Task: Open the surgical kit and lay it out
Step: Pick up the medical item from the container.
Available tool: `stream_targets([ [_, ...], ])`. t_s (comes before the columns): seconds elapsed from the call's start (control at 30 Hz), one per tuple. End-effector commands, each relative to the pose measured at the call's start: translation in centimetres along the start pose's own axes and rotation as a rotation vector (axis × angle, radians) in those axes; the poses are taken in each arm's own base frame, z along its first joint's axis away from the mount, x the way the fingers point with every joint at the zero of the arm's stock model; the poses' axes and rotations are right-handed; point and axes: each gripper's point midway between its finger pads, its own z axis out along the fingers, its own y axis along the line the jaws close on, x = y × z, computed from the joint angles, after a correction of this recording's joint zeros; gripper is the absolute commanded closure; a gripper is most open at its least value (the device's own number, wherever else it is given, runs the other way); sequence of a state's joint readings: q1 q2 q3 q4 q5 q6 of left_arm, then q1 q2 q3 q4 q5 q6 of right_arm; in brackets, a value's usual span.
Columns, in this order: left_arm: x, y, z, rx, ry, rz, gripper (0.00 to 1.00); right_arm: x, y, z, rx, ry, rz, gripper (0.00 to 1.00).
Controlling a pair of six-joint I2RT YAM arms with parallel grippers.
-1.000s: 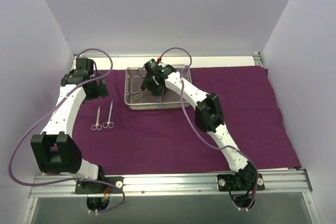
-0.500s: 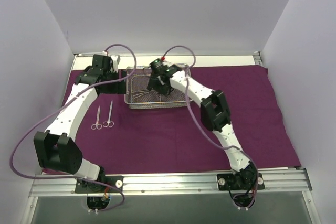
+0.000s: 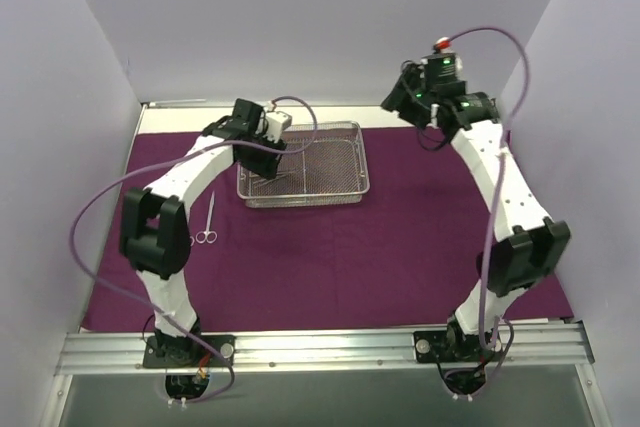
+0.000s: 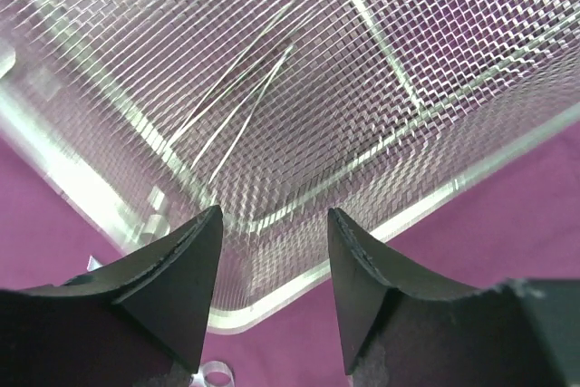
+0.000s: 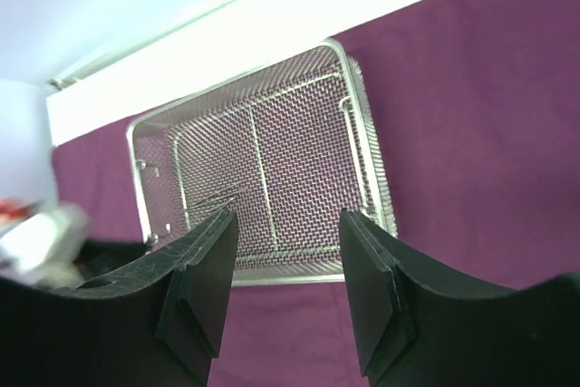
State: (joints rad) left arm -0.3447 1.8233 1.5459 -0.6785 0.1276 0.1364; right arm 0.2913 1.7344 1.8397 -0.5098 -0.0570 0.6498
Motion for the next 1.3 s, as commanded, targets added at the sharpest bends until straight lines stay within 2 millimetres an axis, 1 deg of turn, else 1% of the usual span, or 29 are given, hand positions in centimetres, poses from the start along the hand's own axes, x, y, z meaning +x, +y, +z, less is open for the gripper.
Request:
stream_targets([
  [0.0,-1.9,-1.1,2.0,0.045,-0.008,0.143,0.42,0.0,-2.9,-2.7,0.001,0.020,-0.004,0.51],
  [0.03,-1.6,-1.1,2.6,0.043,0.011,0.149,0.43,0.0,-3.8,-3.0,0.014,0.023,0.002,0.51],
  [0.07,-0.7,-1.2,4.1,0.048,0.055,0.155,0.44,-0.4,-5.3,-3.7,0.035,0.012,0.011,0.51],
  [0.1,-1.7,-0.8,4.1,0.030,0.048,0.157,0.48,-0.4,-5.7,-4.0,0.036,0.015,0.016,0.51],
  [0.13,-1.6,-0.4,4.5,0.014,0.059,0.157,0.49,-0.3,-6.1,-4.2,0.042,0.018,0.015,0.51],
  [0.17,-1.5,0.0,5.3,-0.003,0.067,0.160,0.51,-0.7,-6.6,-4.8,0.046,0.007,0.023,0.51],
  [0.23,-2.4,0.8,5.6,-0.034,0.051,0.169,0.55,-0.4,-7.1,-4.9,0.044,0.020,0.022,0.51],
  [0.27,-2.3,1.3,6.0,-0.051,0.059,0.171,0.56,-0.4,-7.4,-5.0,0.045,0.022,0.024,0.51],
  [0.3,-2.4,1.7,6.0,-0.069,0.062,0.170,0.58,-0.4,-7.8,-5.0,0.051,0.024,0.031,0.51],
  [0.33,-2.9,2.1,5.8,-0.084,0.056,0.169,0.59,-0.3,-7.9,-5.1,0.050,0.032,0.032,0.51],
  [0.43,-2.9,2.4,5.9,-0.092,0.057,0.172,0.59,-0.4,-8.3,-5.1,0.048,0.033,0.039,0.51],
  [0.53,-2.2,2.5,6.4,-0.088,0.081,0.183,0.59,-0.3,-8.6,-5.0,0.049,0.035,0.047,0.51],
  [0.63,-1.4,2.9,7.0,-0.087,0.101,0.183,0.61,-0.2,-8.5,-5.0,0.039,0.040,0.061,0.51],
  [0.7,-0.9,3.6,7.3,-0.092,0.114,0.179,0.64,-0.1,-8.4,-5.2,0.032,0.040,0.065,0.51],
  [0.77,-0.8,4.3,7.6,-0.098,0.120,0.173,0.65,0.2,-8.7,-5.3,0.037,0.046,0.066,0.51],
  [0.87,-0.7,4.9,7.6,-0.102,0.127,0.165,0.66,0.4,-9.3,-5.3,0.050,0.051,0.070,0.51],
  [1.1,0.4,5.0,8.7,-0.097,0.155,0.160,0.66,0.1,-9.3,-5.0,0.041,0.051,0.077,0.51],
  [1.27,0.6,5.1,9.2,-0.095,0.161,0.158,0.65,0.1,-9.3,-5.0,0.036,0.053,0.079,0.51],
])
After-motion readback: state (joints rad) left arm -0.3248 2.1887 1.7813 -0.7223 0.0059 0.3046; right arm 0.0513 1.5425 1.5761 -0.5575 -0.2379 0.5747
